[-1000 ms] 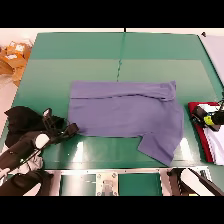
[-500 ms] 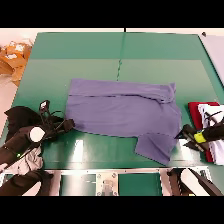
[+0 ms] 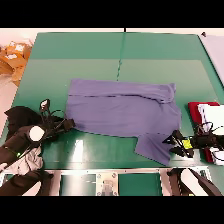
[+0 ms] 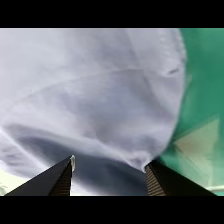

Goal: Fold the shirts.

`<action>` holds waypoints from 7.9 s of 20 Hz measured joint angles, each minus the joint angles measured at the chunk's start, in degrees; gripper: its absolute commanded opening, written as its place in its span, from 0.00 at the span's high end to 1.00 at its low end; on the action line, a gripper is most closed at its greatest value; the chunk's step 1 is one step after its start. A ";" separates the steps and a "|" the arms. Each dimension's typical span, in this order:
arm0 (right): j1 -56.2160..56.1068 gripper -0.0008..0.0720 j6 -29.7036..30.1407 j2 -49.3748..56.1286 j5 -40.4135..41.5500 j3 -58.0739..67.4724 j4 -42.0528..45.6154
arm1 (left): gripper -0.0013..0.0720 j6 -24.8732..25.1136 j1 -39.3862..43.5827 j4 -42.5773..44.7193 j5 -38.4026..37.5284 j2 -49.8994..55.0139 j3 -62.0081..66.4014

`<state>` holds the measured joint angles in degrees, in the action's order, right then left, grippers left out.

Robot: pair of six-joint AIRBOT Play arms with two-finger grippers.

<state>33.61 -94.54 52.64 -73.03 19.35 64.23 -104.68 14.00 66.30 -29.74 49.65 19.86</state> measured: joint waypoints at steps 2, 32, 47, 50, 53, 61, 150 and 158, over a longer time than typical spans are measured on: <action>-0.02 0.29 0.59 0.00 0.74 -0.50 -1.57 | 0.95 0.07 0.00 -0.37 -0.61 0.00 0.00; -4.00 0.97 0.83 2.54 -8.26 25.59 -3.37 | 0.95 8.59 -0.02 16.09 -26.99 3.04 22.14; -12.24 0.41 6.25 48.83 4.94 61.92 -21.18 | 0.30 11.17 -0.94 17.59 -15.37 41.86 55.45; -10.58 0.36 9.01 52.33 3.50 67.32 -21.79 | 0.03 11.02 -1.29 17.84 -14.75 43.54 58.16; -6.67 0.23 13.33 53.59 -0.98 72.04 -21.97 | 0.03 10.40 -2.71 20.50 -18.80 44.19 60.87; 2.97 0.09 29.44 54.84 -9.60 65.92 -19.43 | 0.03 6.38 -7.02 18.25 -29.18 44.52 67.10; -37.86 0.97 14.88 43.08 2.69 75.43 -28.96 | 0.95 27.17 -21.64 -1.11 -62.27 47.95 99.06; -7.23 0.97 -0.70 37.13 -6.58 93.88 -13.77 | 0.95 27.02 -21.64 -1.18 -63.56 47.98 99.06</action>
<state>26.37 -95.24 89.78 -79.61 113.23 50.46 -77.67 -7.64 65.12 -93.30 97.62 118.91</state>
